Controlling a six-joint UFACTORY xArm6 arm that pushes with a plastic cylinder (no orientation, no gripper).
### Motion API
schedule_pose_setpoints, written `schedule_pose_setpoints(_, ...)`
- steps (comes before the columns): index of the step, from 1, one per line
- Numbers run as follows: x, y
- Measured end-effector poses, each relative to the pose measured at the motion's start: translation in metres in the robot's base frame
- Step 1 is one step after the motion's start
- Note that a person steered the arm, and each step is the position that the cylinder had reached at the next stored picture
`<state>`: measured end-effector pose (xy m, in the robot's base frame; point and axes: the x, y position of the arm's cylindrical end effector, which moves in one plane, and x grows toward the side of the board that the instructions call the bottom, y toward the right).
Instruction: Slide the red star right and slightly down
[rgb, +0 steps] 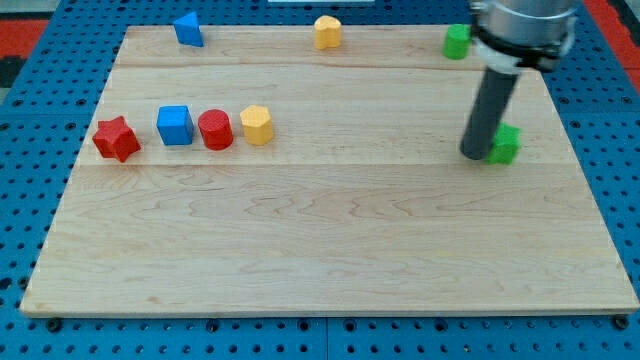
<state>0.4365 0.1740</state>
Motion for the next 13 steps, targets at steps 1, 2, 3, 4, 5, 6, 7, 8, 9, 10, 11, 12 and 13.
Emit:
schedule_pose_setpoints(1, 0.061, -0.123)
schedule_pose_setpoints(2, 0.088, -0.278)
schedule_pose_setpoints(3, 0.080, -0.421)
schedule_pose_setpoints(4, 0.054, -0.478)
schedule_pose_setpoints(5, 0.005, -0.476)
schedule_pose_setpoints(6, -0.040, -0.466)
schedule_pose_setpoints(7, -0.054, -0.406)
schedule_pose_setpoints(8, -0.007, -0.364)
schedule_pose_setpoints(9, 0.000, -0.364)
schedule_pose_setpoints(10, -0.017, -0.403)
schedule_pose_setpoints(11, 0.000, -0.434)
schedule_pose_setpoints(12, 0.045, -0.400)
schedule_pose_setpoints(13, 0.048, -0.306)
